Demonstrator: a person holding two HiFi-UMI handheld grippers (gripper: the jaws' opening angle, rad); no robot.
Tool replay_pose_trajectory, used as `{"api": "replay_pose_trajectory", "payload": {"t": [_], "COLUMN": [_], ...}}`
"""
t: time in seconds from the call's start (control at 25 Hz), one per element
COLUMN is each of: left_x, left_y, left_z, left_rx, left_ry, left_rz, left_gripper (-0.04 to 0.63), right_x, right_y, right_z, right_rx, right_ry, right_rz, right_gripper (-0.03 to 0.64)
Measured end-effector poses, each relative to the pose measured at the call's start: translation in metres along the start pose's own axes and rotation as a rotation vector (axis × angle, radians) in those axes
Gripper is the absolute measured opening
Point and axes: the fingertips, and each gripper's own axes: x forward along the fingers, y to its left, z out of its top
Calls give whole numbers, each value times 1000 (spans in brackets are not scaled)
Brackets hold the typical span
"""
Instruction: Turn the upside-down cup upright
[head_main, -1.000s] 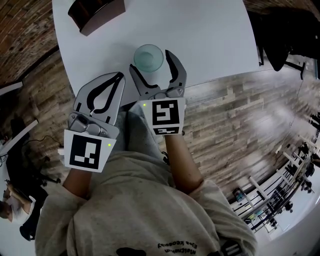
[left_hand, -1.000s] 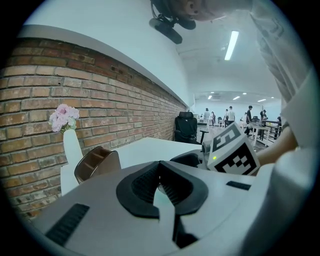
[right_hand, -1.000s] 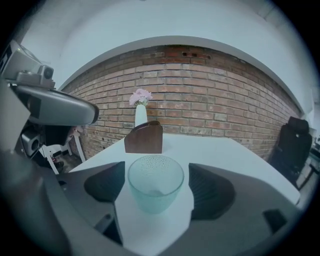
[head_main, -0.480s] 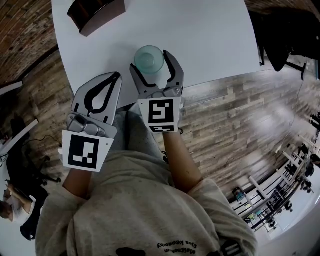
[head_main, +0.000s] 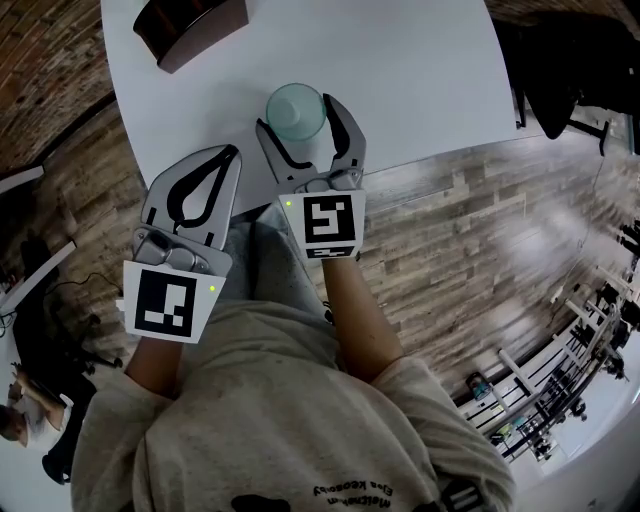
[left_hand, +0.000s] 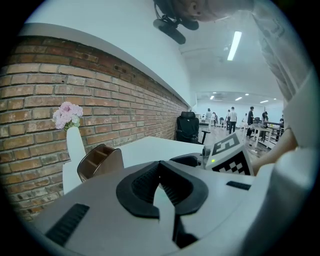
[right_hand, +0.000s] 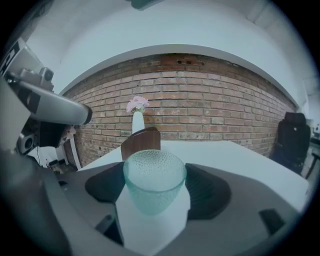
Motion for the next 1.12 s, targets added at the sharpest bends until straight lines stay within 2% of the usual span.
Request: {"api": "replay_pose_trajectory", "payload": {"t": [0.16, 0.4, 0.68, 1.12], "left_x": [-1, -1, -1, 0], "left_y": [0, 2, 1, -1], "left_z": [0, 0, -1, -5], "left_rx": [1, 2, 8, 17], "left_ry": [0, -2, 2, 6], "left_rz": [1, 9, 6, -2], "left_gripper": [11, 11, 11, 11], "right_x": [3, 3, 1, -3], "right_y": [-1, -3, -5, -6], "right_z": [-1, -3, 0, -7], "right_rx": [156, 518, 822, 1089], "right_ry": [-38, -123, -232, -341], "right_rz": [43, 148, 238, 306], "right_gripper": [368, 368, 368, 368]}}
